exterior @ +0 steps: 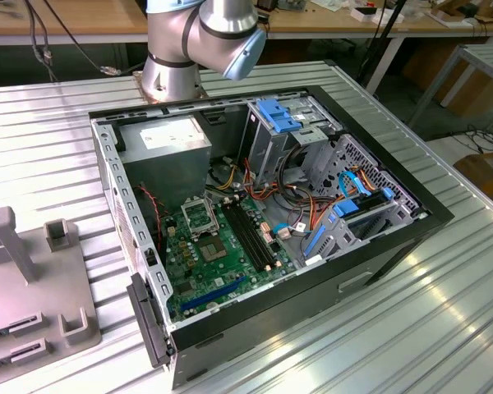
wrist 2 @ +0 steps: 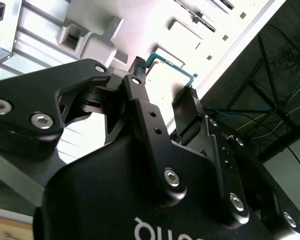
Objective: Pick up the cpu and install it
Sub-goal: 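Pick up the cpu and move it towards the insertion slot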
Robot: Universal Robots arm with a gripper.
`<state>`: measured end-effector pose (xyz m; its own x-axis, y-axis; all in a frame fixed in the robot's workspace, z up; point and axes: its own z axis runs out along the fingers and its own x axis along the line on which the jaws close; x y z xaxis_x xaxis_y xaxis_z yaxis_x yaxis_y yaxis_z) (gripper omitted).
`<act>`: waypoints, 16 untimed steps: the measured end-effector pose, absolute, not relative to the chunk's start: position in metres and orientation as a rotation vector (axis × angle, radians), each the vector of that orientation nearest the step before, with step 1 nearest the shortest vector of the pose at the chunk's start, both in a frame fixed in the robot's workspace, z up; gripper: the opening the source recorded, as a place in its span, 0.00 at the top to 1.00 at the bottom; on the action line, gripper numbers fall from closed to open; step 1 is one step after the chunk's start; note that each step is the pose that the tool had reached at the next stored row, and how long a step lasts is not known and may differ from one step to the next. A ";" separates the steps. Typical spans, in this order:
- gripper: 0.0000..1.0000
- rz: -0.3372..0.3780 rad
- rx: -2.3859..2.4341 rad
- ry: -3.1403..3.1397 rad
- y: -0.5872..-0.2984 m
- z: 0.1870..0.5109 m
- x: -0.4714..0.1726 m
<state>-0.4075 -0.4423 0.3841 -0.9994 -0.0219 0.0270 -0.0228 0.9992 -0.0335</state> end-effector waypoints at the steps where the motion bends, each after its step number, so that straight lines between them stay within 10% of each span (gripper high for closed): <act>1: 0.53 0.053 0.035 -3.114 -0.442 0.384 -0.407; 16: 0.53 0.053 0.035 -3.114 -0.442 0.385 -0.400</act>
<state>-0.3995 -0.4424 0.3854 -0.9994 -0.0220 0.0268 -0.0229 0.9992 -0.0335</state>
